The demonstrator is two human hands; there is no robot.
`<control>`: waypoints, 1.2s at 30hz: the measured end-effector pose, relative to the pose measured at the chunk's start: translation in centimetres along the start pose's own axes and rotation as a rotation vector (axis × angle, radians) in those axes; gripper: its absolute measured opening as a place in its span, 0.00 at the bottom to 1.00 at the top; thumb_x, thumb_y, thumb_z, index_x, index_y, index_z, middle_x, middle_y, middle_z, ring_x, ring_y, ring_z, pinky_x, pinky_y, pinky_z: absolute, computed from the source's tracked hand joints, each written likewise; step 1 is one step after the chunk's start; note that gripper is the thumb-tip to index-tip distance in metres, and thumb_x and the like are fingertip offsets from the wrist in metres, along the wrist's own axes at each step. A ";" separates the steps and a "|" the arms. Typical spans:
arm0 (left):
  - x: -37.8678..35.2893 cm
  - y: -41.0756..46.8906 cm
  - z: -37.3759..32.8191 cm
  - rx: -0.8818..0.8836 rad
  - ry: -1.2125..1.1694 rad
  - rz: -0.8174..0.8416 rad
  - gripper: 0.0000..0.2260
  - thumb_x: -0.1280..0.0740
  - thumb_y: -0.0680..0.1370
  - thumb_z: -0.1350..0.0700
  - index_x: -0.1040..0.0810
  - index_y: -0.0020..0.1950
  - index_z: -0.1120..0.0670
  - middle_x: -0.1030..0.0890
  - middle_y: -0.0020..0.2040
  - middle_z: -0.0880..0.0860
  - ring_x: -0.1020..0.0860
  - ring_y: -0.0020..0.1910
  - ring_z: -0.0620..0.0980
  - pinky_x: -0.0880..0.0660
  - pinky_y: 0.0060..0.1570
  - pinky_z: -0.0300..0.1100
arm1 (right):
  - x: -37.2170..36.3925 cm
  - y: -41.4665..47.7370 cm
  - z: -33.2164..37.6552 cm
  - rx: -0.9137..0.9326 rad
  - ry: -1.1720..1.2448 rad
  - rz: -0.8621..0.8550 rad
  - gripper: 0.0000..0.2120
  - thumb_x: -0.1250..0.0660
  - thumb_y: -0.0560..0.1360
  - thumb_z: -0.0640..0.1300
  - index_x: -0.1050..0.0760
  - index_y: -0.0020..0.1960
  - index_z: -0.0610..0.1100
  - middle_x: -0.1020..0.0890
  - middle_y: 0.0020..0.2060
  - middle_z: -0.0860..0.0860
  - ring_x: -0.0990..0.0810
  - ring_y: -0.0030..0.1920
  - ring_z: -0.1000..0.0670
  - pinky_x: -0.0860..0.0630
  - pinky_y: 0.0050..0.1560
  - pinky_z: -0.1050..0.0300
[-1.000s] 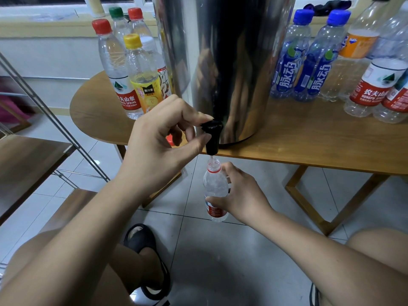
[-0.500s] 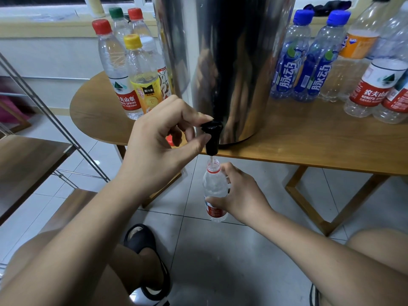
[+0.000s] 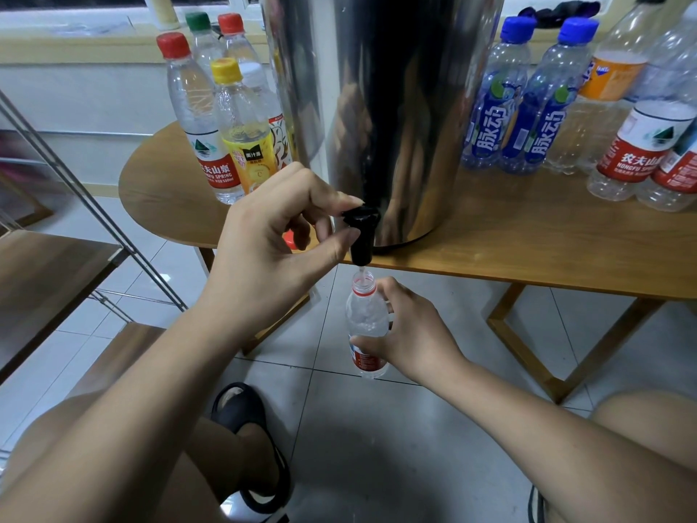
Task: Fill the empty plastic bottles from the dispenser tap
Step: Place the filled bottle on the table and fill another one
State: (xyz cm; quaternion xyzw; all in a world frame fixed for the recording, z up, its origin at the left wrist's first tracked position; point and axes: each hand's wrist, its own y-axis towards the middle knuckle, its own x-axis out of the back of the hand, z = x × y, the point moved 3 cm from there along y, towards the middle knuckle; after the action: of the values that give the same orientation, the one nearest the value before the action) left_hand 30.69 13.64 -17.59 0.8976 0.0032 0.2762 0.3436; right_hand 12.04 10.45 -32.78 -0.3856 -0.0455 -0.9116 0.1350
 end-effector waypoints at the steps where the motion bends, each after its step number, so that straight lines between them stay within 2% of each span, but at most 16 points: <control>1: 0.0 0.0 0.0 -0.001 0.001 0.001 0.10 0.22 0.79 0.65 0.18 0.55 0.53 0.22 0.42 0.54 0.22 0.41 0.56 0.25 0.41 0.57 | 0.0 0.0 0.0 -0.001 0.001 0.002 0.33 0.18 0.68 0.58 0.33 0.65 0.61 0.19 0.64 0.58 0.20 0.61 0.50 0.19 0.62 0.45; 27: -0.1 -0.1 0.1 -0.008 0.005 -0.007 0.11 0.22 0.79 0.64 0.18 0.54 0.51 0.22 0.40 0.54 0.23 0.41 0.56 0.25 0.42 0.56 | -0.1 0.0 -0.2 0.026 -0.034 -0.012 0.34 0.18 0.68 0.60 0.34 0.67 0.62 0.20 0.67 0.58 0.19 0.61 0.50 0.18 0.62 0.46; 31: -0.1 0.0 0.0 -0.016 0.001 -0.009 0.13 0.22 0.79 0.65 0.19 0.54 0.49 0.22 0.41 0.54 0.22 0.42 0.59 0.25 0.41 0.55 | -0.2 0.1 -0.2 0.032 -0.040 -0.017 0.34 0.18 0.68 0.60 0.34 0.67 0.62 0.20 0.66 0.58 0.19 0.61 0.50 0.19 0.62 0.46; 36: -0.1 -0.1 0.1 -0.017 0.002 -0.011 0.13 0.21 0.79 0.64 0.19 0.54 0.49 0.22 0.41 0.54 0.23 0.41 0.55 0.25 0.41 0.56 | -0.2 0.2 -0.4 0.038 -0.042 -0.018 0.35 0.19 0.68 0.61 0.34 0.68 0.62 0.20 0.67 0.58 0.19 0.62 0.50 0.19 0.62 0.46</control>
State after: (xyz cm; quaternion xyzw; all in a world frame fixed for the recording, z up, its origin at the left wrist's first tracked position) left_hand 30.73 13.63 -17.78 0.8943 0.0064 0.2752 0.3528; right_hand 11.99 10.27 -33.21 -0.4016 -0.0692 -0.9035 0.1330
